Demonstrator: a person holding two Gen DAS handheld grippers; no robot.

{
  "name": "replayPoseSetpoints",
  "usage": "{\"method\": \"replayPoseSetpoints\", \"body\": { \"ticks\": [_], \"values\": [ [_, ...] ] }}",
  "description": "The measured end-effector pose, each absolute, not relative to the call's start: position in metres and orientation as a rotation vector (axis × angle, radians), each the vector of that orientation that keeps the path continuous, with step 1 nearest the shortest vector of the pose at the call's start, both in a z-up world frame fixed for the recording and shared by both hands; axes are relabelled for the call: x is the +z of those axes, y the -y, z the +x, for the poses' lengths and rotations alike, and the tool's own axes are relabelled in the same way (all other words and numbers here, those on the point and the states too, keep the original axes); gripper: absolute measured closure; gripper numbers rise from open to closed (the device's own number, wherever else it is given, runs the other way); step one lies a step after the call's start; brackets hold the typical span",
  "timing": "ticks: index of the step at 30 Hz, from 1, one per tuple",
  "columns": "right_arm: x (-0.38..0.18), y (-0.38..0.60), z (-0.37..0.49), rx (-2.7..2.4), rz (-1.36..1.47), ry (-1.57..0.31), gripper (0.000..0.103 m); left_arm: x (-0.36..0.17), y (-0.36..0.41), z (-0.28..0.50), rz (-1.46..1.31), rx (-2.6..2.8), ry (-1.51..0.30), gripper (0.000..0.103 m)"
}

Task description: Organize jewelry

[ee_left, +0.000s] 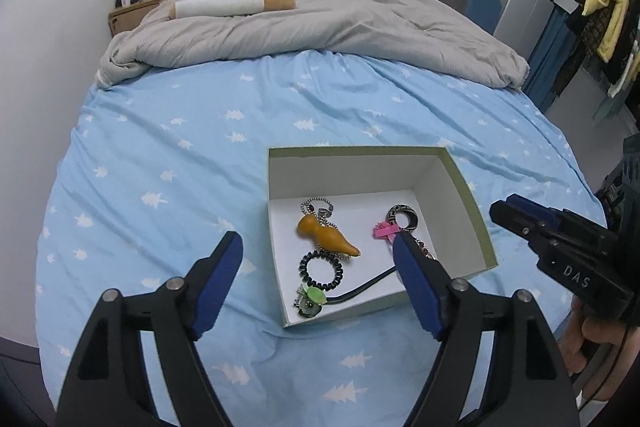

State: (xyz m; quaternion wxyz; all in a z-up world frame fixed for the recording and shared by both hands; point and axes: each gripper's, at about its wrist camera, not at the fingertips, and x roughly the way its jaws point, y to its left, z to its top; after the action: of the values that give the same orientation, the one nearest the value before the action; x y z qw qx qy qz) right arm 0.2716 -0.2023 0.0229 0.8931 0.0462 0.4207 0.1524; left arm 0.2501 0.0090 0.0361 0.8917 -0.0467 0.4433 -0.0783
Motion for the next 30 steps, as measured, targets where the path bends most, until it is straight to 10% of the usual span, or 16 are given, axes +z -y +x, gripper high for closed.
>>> {"method": "replayPoseSetpoints", "body": {
  "ticks": [30],
  "values": [
    [0.032,0.214,0.231,0.281,0.092,-0.823,0.070,0.049,-0.017,0.219,-0.104,-0.135,-0.902,0.026]
  ]
}}
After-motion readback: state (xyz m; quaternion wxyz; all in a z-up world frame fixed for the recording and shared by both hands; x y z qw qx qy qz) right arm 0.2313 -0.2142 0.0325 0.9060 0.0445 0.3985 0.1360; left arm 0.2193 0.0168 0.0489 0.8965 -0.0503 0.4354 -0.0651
